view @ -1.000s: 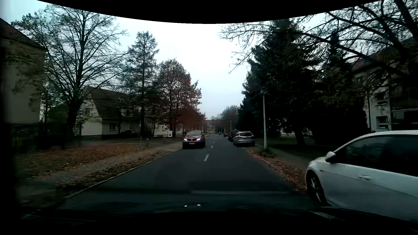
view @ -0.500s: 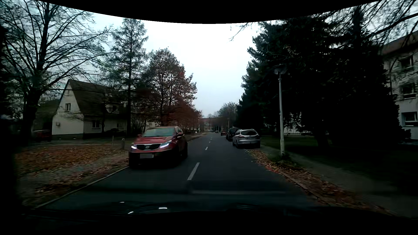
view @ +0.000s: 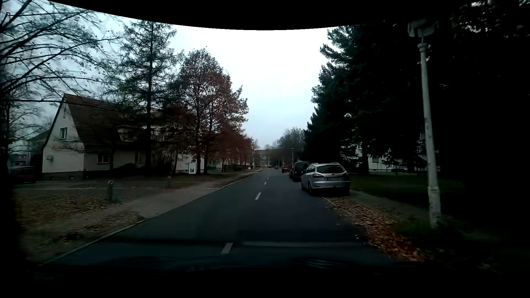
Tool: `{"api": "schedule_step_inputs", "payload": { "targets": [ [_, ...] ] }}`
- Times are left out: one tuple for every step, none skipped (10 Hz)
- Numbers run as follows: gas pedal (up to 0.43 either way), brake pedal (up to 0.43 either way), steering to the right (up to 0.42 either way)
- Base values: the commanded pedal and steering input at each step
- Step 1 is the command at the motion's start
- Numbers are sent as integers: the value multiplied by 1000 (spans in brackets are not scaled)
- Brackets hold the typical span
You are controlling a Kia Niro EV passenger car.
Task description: Follow the waypoints while adhering to traffic rules and regulations
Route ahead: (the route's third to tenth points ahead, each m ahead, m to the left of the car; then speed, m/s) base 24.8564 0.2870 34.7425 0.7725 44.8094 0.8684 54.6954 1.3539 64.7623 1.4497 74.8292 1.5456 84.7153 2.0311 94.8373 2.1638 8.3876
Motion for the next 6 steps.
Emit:
{"api": "schedule_step_inputs", "payload": {
  "targets": [
    [138,0,-24],
    [138,0,-24],
    [150,0,-24],
    [150,0,-24],
    [150,0,-24],
    [150,0,-24]
  ]
}}
